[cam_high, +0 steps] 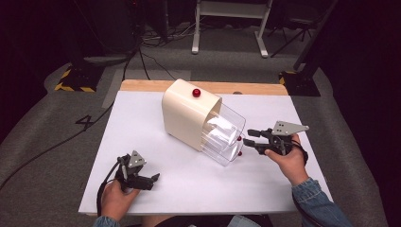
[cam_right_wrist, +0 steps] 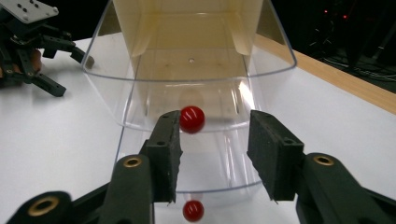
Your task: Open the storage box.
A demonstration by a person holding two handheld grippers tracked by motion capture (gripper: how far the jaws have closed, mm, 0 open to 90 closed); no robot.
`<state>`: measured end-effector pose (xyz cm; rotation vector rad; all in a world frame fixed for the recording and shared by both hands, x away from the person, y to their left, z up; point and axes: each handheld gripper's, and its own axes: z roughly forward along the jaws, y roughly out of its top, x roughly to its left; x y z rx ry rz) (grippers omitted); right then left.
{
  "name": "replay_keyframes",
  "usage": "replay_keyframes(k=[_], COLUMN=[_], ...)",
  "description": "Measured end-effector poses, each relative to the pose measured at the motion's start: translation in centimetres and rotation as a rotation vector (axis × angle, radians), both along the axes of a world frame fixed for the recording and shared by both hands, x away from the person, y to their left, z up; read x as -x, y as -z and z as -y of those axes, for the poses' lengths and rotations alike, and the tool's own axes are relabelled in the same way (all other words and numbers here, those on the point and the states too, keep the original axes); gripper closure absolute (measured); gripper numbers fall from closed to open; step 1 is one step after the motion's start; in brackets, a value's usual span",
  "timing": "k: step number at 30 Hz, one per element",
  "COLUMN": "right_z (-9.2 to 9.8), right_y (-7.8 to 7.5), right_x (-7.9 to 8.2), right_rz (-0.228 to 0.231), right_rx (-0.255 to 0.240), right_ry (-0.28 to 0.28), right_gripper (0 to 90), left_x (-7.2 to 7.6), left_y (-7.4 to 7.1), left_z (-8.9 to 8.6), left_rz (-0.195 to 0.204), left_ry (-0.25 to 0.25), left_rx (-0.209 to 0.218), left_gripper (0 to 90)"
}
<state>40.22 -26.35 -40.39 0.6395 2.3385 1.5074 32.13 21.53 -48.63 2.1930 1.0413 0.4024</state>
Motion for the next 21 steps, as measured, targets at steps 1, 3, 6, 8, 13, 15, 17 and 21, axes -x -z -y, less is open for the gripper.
replay_keyframes(k=[1,3,6,8,13,15,17,21], right_z=[0.2,1.2,2.3,3.1,4.7,5.5,6.6,7.4], right_y=[0.0,0.2,0.5,0.8,1.6,2.0,2.5,3.1], right_x=[0.1,0.6,1.1,1.5,2.3,2.7,3.2,3.7], right_rz=[-0.002,-0.008,-0.024,-0.036,-0.063,-0.075,-0.099,-0.117], right_rx=[0.002,0.017,0.026,0.041,0.073,0.082,0.089,0.103], right_ry=[0.003,0.023,0.059,0.079,0.109,0.123,0.140,0.149], right_gripper=[51.8,48.5,41.9,39.2,36.4,35.7,34.9,34.6], left_x=[0.0,0.0,0.0,-0.1,-0.1,-0.1,-0.1,-0.1], left_y=[0.0,0.0,0.0,0.0,0.0,0.0,0.0,0.0], left_z=[0.0,0.0,0.0,0.0,-0.1,-0.1,-0.1,-0.1], left_rz=[-0.001,0.000,-0.004,-0.006,-0.008,-0.009,-0.010,-0.011], left_ry=[0.000,0.000,0.001,0.002,0.004,0.002,0.003,0.003], left_rx=[0.000,0.000,0.001,0.002,0.001,0.002,0.003,0.004], left_gripper=[6.9,6.8,6.8,6.8,6.8,6.7,6.7,6.7])
